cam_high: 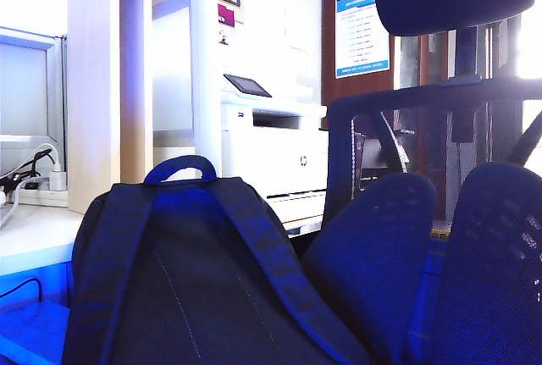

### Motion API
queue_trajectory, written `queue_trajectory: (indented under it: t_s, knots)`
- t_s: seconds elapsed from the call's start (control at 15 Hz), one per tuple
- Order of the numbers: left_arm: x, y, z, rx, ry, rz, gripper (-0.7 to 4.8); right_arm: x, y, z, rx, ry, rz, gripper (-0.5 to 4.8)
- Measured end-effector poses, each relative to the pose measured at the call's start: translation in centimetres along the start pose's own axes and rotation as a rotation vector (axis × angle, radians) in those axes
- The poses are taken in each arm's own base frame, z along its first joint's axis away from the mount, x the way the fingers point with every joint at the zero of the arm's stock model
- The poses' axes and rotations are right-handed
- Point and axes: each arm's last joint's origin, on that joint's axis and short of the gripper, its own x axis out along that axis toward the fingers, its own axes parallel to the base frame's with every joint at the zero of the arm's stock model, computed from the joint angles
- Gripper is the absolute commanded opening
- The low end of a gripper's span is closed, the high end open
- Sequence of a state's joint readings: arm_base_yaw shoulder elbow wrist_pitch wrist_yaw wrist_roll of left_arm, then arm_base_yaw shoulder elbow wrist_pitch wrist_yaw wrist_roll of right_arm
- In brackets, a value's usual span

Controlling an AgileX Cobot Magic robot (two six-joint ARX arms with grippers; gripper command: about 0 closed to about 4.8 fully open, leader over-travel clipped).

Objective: Grab the backpack from the chair and place it on the desk.

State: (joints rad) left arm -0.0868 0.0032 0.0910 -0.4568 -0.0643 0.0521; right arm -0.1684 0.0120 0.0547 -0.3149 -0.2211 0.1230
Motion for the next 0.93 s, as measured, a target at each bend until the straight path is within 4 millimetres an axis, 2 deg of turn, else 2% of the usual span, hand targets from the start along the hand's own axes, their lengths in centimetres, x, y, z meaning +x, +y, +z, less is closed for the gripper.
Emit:
queue_trajectory:
  t_s: [0.93]
  knots:
    - [0.00,0.00,0.00,-0.068,0.000,0.000,0.58,0.00,0.00,0.00,0.000,0.000,0.000,-0.05]
